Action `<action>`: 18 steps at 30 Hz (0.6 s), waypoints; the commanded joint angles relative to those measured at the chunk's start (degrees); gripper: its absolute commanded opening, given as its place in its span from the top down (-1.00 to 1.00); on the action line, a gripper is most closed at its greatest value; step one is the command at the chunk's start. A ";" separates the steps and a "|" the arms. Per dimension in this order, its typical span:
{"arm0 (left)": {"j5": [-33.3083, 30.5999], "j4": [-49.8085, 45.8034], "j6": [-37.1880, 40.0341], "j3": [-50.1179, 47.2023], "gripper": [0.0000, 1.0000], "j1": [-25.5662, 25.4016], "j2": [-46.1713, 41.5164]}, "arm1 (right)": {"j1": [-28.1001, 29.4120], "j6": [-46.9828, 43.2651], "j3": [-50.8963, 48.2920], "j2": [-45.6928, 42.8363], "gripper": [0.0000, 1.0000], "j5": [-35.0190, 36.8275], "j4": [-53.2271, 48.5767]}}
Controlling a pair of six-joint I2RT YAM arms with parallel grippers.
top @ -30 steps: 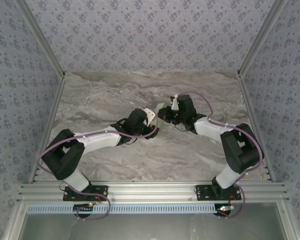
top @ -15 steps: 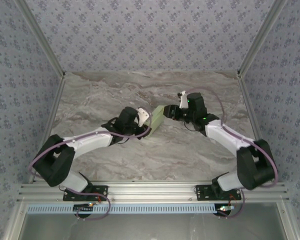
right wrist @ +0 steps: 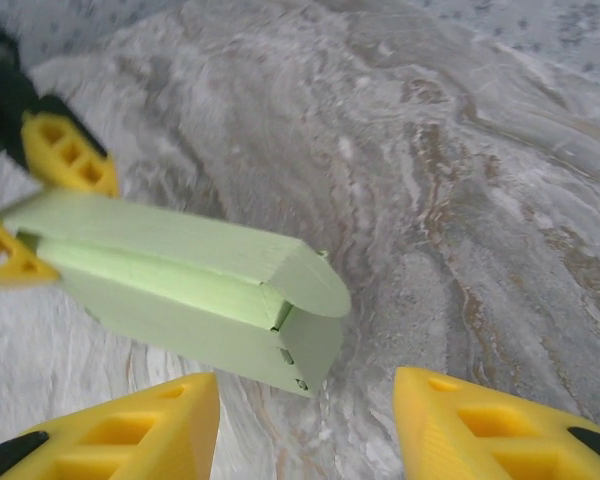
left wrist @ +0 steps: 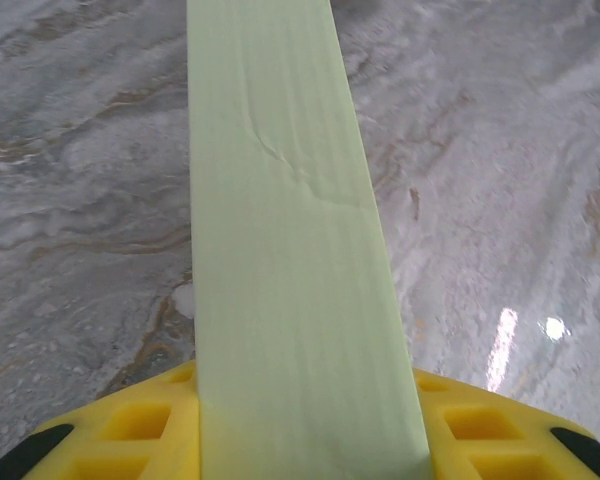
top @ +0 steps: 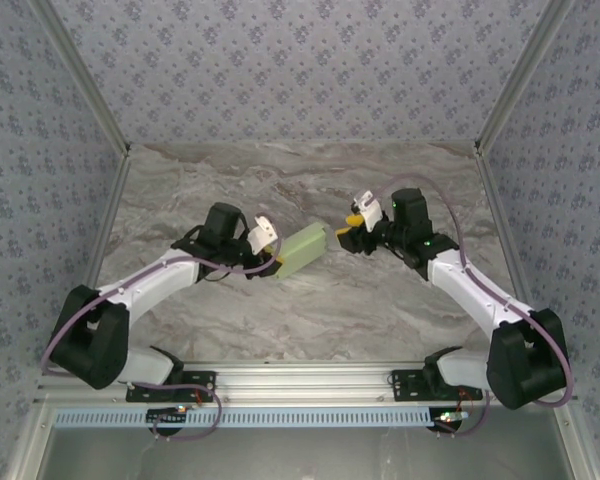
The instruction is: Fold the paper box
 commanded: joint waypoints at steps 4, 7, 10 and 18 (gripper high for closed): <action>5.41 -8.41 10.89 5.61 0.43 0.89 3.20 | -0.61 -15.51 -1.47 0.77 0.01 -6.45 -2.40; 5.49 -10.24 13.99 6.60 0.43 0.94 4.42 | -0.63 -17.51 -3.66 0.57 0.04 -6.37 -0.87; 6.82 -12.05 16.15 8.37 0.43 1.06 6.29 | -0.47 -18.72 -4.28 1.66 0.09 -5.43 0.14; 8.34 -16.04 19.18 12.43 0.42 1.06 10.47 | -0.21 -20.64 -6.11 3.74 0.24 -3.29 3.14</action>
